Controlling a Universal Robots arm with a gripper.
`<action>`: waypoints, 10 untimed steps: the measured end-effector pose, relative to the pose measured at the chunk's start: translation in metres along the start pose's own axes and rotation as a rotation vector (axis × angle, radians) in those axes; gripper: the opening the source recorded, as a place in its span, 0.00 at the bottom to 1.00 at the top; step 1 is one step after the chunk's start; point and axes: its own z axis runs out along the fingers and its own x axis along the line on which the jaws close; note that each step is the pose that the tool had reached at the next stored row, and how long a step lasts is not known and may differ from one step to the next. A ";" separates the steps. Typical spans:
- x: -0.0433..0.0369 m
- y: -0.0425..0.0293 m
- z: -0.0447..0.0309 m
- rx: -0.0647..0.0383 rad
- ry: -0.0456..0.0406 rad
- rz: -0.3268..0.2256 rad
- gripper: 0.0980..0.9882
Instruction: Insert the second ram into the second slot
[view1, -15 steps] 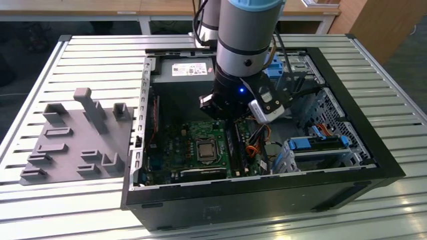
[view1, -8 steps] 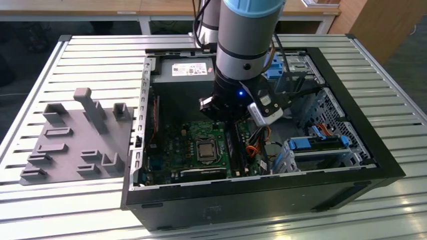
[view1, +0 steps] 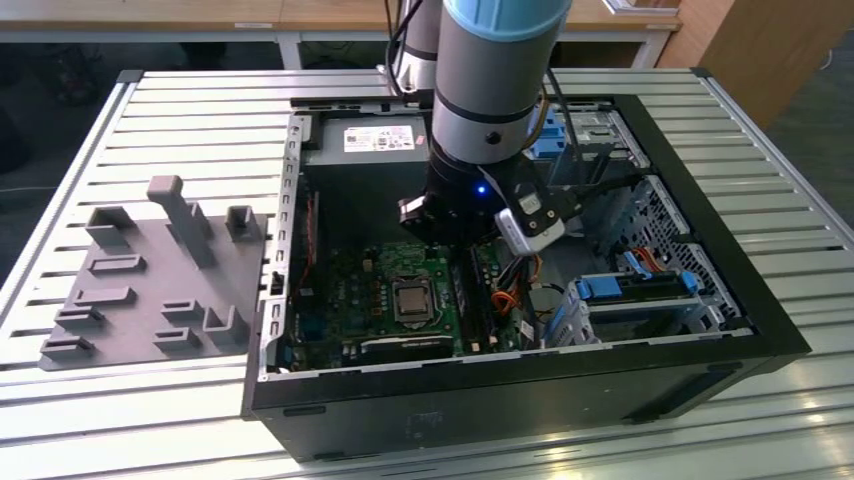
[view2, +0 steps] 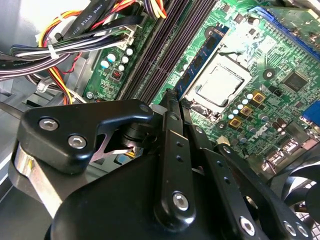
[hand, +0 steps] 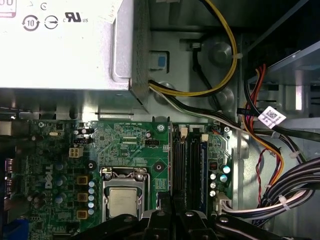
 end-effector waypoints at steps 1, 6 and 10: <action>0.0000 0.0000 0.0002 -0.001 0.0000 0.000 0.04; 0.0000 -0.0001 0.0021 -0.001 0.0000 0.000 0.04; 0.0000 -0.0001 0.0033 -0.001 0.0000 -0.001 0.04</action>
